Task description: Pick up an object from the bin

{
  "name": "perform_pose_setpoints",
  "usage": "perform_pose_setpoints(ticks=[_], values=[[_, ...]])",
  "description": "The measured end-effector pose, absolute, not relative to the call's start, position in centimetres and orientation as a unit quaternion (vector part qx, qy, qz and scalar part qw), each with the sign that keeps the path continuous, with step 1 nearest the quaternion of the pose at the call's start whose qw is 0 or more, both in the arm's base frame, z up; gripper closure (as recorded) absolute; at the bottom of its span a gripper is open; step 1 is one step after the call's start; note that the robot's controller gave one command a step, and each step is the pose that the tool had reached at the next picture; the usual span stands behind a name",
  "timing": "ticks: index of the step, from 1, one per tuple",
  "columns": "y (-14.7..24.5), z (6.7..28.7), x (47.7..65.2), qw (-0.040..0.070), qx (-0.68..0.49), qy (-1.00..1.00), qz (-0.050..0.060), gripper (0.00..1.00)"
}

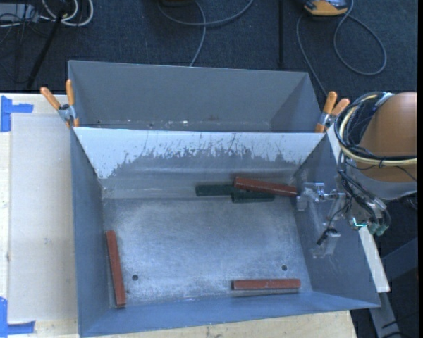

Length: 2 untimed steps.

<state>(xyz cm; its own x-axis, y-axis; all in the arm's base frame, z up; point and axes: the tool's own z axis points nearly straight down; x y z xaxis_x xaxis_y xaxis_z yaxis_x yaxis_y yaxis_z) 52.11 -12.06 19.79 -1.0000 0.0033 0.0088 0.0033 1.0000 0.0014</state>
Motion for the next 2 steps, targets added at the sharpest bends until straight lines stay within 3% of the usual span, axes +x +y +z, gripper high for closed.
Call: perform_pose_setpoints(ticks=[1,2], values=[[-11.5,12.4,47.5,0.005,-0.074,-0.997,-0.001,0.0],[-8.8,7.0,47.3,-0.004,-0.005,-1.0,0.0,0.0]])
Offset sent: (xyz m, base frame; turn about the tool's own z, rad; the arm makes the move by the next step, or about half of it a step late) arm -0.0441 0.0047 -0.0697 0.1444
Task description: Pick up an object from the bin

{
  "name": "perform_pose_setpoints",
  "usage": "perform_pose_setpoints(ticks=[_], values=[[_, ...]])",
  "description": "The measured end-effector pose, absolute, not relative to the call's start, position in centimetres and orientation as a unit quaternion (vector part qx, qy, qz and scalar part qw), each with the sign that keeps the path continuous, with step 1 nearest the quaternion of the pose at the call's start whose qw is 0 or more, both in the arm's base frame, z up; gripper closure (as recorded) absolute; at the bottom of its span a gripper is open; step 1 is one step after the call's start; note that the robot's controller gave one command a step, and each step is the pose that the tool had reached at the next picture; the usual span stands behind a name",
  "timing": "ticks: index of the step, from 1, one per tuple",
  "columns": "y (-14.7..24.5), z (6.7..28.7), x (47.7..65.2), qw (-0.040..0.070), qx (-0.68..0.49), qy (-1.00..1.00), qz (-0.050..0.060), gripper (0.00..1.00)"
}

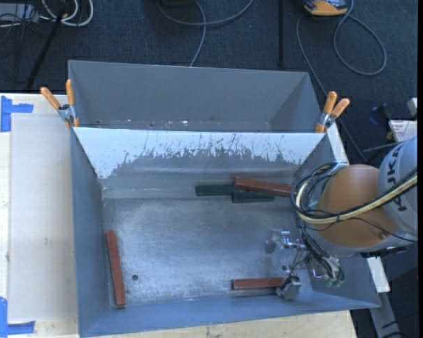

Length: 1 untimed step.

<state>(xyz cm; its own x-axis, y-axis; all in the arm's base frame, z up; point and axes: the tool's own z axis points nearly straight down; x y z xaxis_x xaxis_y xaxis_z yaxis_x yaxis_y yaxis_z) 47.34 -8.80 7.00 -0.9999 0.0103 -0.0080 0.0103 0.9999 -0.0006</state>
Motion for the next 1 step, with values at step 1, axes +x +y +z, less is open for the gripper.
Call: perform_pose_setpoints(ticks=[1], values=[[-8.78,6.95,47.1,0.0,0.004,1.0,0.0,1.0]])
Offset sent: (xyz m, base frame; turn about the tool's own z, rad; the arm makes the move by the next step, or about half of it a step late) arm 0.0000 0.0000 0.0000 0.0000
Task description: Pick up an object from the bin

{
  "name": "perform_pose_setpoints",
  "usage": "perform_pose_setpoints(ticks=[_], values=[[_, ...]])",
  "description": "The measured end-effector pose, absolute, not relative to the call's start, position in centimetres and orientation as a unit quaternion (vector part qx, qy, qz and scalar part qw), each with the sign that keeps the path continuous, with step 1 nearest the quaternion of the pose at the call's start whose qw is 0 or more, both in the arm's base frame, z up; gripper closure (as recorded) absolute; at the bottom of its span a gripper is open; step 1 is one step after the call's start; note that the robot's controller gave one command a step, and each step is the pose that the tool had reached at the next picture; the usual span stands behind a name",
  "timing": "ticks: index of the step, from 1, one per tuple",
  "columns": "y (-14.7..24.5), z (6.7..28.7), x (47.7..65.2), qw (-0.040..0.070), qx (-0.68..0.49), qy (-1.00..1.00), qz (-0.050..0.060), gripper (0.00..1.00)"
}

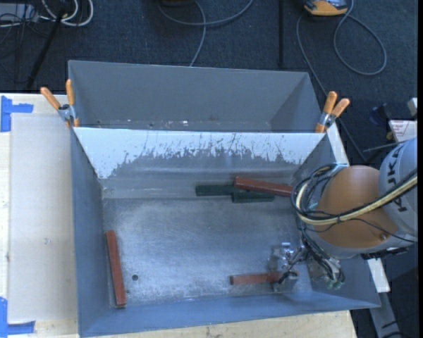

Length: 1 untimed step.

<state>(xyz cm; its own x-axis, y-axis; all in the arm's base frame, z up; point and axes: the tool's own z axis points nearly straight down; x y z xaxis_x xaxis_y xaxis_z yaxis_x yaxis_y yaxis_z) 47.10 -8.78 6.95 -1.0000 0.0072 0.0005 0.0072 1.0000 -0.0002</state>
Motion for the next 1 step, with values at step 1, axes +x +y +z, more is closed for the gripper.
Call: perform_pose_setpoints(ticks=[1], values=[[-9.55,22.99,47.38,-0.004,-0.003,-1.0,0.001,1.0]])
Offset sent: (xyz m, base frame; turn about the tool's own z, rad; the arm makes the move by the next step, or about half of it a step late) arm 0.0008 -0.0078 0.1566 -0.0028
